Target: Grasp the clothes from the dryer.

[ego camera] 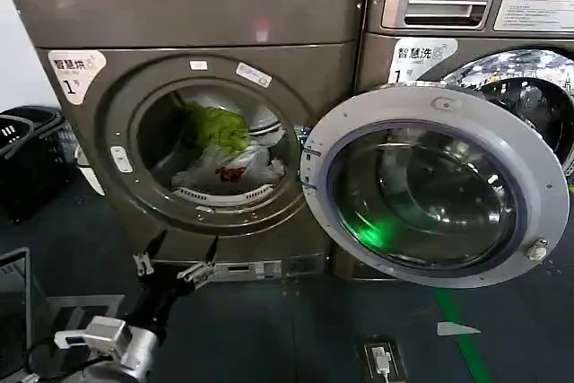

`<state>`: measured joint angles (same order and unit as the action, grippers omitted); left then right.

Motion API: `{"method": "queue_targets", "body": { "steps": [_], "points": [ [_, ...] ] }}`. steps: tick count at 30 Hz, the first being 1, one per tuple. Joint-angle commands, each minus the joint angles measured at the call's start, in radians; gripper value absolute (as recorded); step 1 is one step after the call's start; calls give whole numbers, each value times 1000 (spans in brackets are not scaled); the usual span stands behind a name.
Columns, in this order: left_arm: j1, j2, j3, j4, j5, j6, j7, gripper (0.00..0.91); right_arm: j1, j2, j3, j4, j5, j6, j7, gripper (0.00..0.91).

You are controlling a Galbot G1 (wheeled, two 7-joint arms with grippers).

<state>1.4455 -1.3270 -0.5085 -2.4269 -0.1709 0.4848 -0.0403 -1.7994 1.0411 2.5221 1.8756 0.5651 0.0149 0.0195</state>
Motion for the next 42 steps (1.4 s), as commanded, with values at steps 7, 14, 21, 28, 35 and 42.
{"method": "queue_targets", "body": {
  "steps": [7,14,21,28,35,42],
  "points": [
    [0,-4,-1,0,0,-3,-4,907,0,1,-2,-2,-1,56,0,907],
    [1,-4,-1,0,0,-4,-3,907,1,3,-3,-2,2,57,0,907],
    [2,-4,-1,0,0,-3,-3,907,0,2,-2,-7,2,60,-2,907],
    [2,-5,0,0,1,-3,-2,907,0,2,-3,-11,2,63,-4,907],
    [4,-7,1,0,3,-3,-1,907,1,2,-6,-14,5,65,-4,907],
    [4,-5,2,3,3,-3,0,907,4,3,-11,-17,4,65,-4,907]
  ]
}}
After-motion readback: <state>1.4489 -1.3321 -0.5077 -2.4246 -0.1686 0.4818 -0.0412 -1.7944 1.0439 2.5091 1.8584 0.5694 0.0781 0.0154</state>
